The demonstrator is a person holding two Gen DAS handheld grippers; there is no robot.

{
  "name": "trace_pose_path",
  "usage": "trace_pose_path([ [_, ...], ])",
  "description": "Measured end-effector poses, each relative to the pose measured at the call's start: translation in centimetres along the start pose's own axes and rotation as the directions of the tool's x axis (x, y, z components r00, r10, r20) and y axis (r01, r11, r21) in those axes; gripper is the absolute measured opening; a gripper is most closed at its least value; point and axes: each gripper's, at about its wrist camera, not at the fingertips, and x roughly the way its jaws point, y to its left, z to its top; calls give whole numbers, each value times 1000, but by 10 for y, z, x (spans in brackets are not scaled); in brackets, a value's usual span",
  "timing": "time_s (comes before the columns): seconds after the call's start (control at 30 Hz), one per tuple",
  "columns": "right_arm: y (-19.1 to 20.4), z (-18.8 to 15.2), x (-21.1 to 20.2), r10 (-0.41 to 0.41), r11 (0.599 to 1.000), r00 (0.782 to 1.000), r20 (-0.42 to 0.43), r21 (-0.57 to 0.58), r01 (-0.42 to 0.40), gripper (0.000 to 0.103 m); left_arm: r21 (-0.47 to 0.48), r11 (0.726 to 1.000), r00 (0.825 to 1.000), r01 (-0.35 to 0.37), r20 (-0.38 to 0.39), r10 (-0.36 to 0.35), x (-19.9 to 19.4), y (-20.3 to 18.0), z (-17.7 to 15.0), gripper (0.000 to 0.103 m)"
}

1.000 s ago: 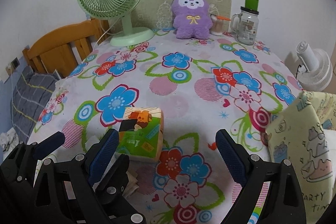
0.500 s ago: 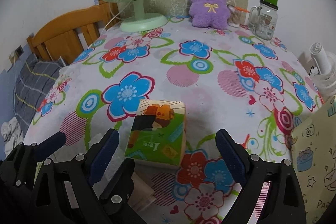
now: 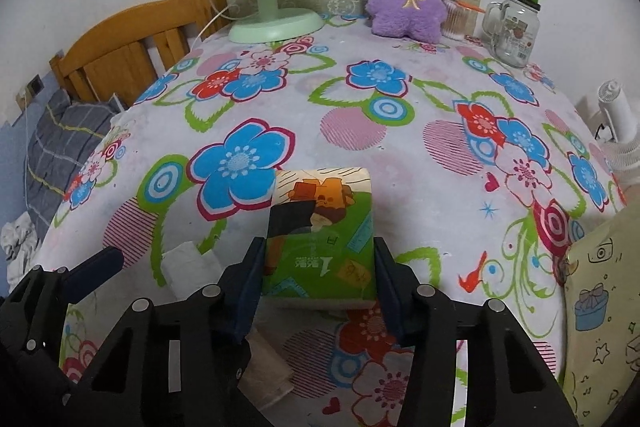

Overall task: Organize soft objects
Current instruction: 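Close the right gripper on the green tissue pack while the left grasps the rolled cloth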

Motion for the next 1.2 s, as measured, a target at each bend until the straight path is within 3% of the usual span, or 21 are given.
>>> trace_pose_path([
  [0.57,-40,-11,-19,-26,999,999,32,47,24,53,51,999,1000,13,-29,-11,5,-37,-4,97],
  [0.8,-51,-21,-22,-28,998,999,21,52,27,53,37,999,1000,-2,-9,3,3,-44,-8,95],
  [1.0,-54,-24,-23,-15,998,1000,15,60,14,53,50,999,1000,20,9,-21,-2,-50,-10,75],
  [1.07,-53,-25,-25,-9,998,1000,15,61,8,53,53,998,1000,26,12,-26,-4,-52,-11,64],
  [1.13,-54,-25,-27,-8,998,1000,19,64,7,53,54,998,999,36,11,-36,-6,-54,-11,42],
  [1.2,-55,-26,-28,-5,997,1000,18,72,3,53,56,997,999,46,8,-46,-7,-56,-11,36],
])
